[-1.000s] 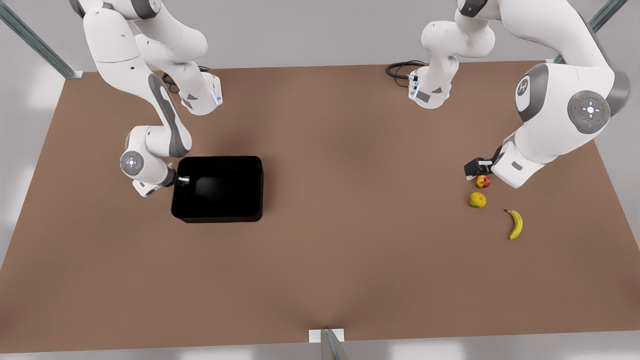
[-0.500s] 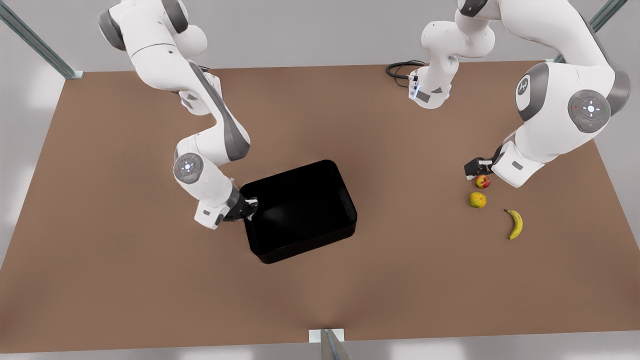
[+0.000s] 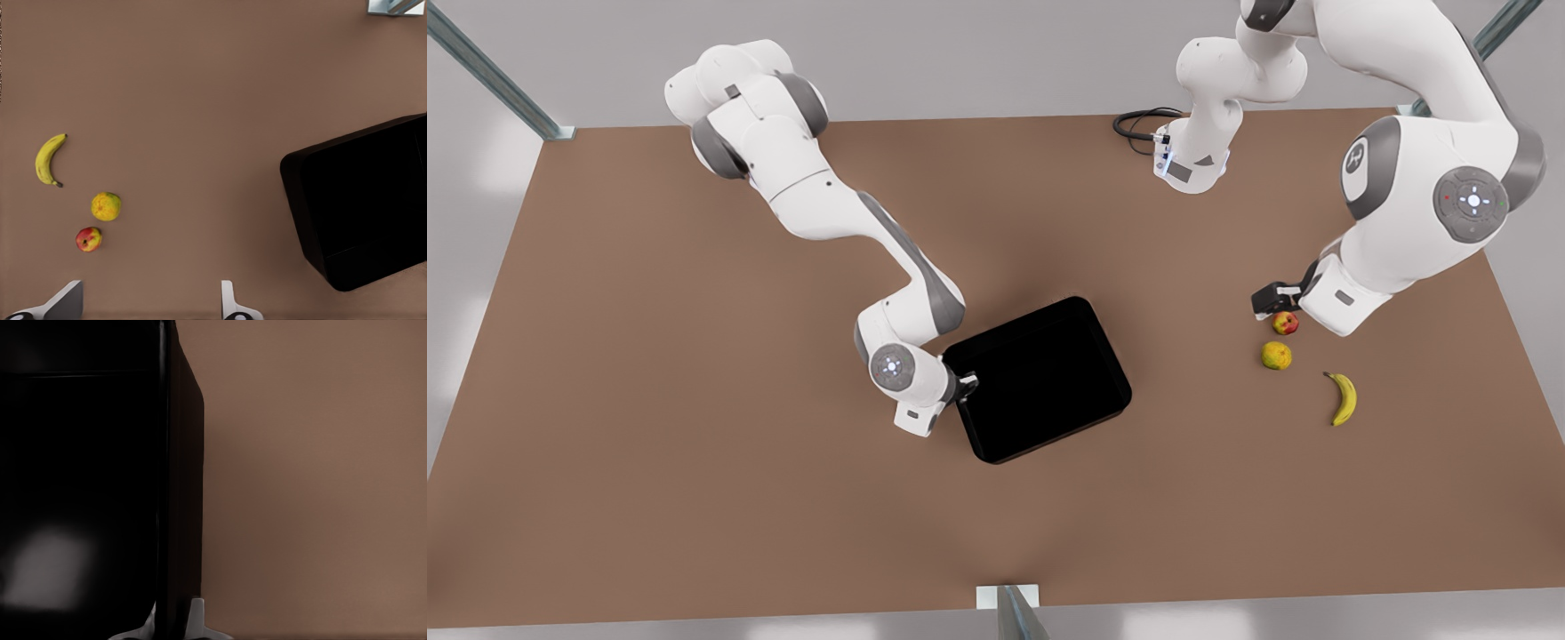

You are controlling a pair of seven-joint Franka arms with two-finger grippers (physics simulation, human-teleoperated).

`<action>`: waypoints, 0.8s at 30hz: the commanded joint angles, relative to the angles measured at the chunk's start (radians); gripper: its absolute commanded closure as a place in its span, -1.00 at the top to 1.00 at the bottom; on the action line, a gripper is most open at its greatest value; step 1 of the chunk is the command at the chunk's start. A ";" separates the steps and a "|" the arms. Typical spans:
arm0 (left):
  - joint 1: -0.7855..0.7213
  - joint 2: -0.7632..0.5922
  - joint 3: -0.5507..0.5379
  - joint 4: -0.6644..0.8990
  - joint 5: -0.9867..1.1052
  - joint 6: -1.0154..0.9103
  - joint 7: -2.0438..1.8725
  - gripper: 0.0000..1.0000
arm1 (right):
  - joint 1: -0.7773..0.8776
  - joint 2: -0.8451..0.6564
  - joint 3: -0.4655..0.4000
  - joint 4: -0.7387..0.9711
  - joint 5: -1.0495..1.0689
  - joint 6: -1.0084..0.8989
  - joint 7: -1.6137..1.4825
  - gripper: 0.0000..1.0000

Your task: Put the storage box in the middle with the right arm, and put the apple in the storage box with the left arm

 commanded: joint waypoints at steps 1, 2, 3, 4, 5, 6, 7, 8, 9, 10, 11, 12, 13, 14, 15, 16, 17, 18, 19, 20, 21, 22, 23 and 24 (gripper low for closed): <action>0.002 -0.004 0.007 0.003 0.006 -0.010 -0.003 1.00 | 0.000 -0.001 -0.001 -0.002 0.001 0.010 0.037 1.00; 0.005 -0.004 0.019 0.003 0.007 -0.009 0.001 1.00 | 0.000 -0.001 0.001 -0.002 0.001 0.012 0.035 1.00; 0.007 -0.005 0.032 0.003 0.007 -0.010 0.001 1.00 | 0.000 -0.004 0.001 -0.002 0.003 0.010 0.031 1.00; 0.013 -0.002 0.058 0.003 0.006 -0.010 0.010 1.00 | 0.000 -0.009 0.001 0.002 0.003 0.010 0.028 1.00; 0.016 -0.004 0.073 -0.009 0.007 -0.001 0.010 1.00 | -0.001 -0.013 0.001 0.005 0.003 0.007 0.028 1.00; 0.016 -0.008 0.116 -0.060 0.006 0.055 0.022 1.00 | -0.007 -0.044 0.001 0.005 0.005 0.001 0.028 1.00; 0.016 -0.015 0.158 -0.150 0.006 0.166 0.024 1.00 | -0.035 -0.139 0.001 -0.002 0.005 -0.036 0.028 1.00; 0.022 -0.015 0.171 -0.233 0.006 0.259 0.079 1.00 | -0.081 -0.208 0.001 0.002 0.006 -0.154 0.026 1.00; 0.024 -0.015 0.196 -0.303 -0.002 0.333 0.146 1.00 | -0.130 -0.271 -0.001 0.001 0.029 -0.248 0.028 1.00; 0.024 -0.015 0.199 -0.394 -0.002 0.393 0.203 1.00 | -0.202 -0.344 -0.033 0.002 0.066 -0.431 0.024 1.00; 0.024 -0.016 0.199 -0.472 -0.002 0.413 0.241 1.00 | -0.283 -0.372 -0.091 -0.002 0.058 -0.591 0.023 1.00; 0.034 -0.025 0.199 -0.540 -0.002 0.434 0.241 1.00 | -0.372 -0.368 -0.166 -0.002 0.052 -0.706 0.000 1.00; 0.037 -0.030 0.199 -0.616 0.000 0.529 0.247 1.00 | -0.446 -0.358 -0.197 0.001 -0.001 -0.760 -0.034 1.00; 0.056 -0.028 0.199 -0.678 0.000 0.618 0.275 1.00 | -0.457 -0.363 -0.249 0.004 -0.081 -0.781 -0.124 1.00; 0.069 -0.028 0.201 -0.702 0.000 0.644 0.348 1.00 | -0.493 -0.413 -0.263 -0.007 -0.086 -0.790 -0.172 1.00; 0.079 -0.027 0.201 -0.739 0.001 0.667 0.419 1.00 | -0.529 -0.533 -0.265 -0.057 -0.095 -0.790 -0.235 1.00; 0.083 -0.028 0.201 -0.770 0.004 0.683 0.487 1.00 | -0.529 -0.630 -0.265 -0.071 -0.147 -0.818 -0.253 1.00; 0.086 -0.024 0.208 -0.771 0.006 0.680 0.537 1.00 | -0.529 -0.679 -0.263 -0.074 -0.149 -0.838 -0.253 1.00; 0.094 -0.025 0.245 -0.810 0.007 0.720 0.628 1.00 | -0.529 -0.723 -0.265 -0.076 -0.150 -0.856 -0.253 1.00; 0.099 -0.021 0.256 -0.837 0.007 0.764 0.663 1.00 | -0.523 -0.746 -0.260 -0.080 -0.175 -0.870 -0.252 1.00; 0.114 -0.013 0.257 -0.868 0.006 0.806 0.705 1.00 | -0.518 -0.739 -0.248 -0.094 -0.176 -0.864 -0.253 1.00; 0.116 -0.007 0.257 -0.873 0.006 0.812 0.705 1.00 | -0.518 -0.748 -0.246 -0.126 -0.175 -0.855 -0.255 1.00; 0.116 0.001 0.257 -0.873 0.006 0.812 0.703 1.00 | -0.517 -0.746 -0.246 -0.126 -0.175 -0.855 -0.256 1.00; 0.117 0.013 0.257 -0.891 0.006 0.830 0.703 1.00 | -0.511 -0.742 -0.246 -0.126 -0.176 -0.853 -0.256 1.00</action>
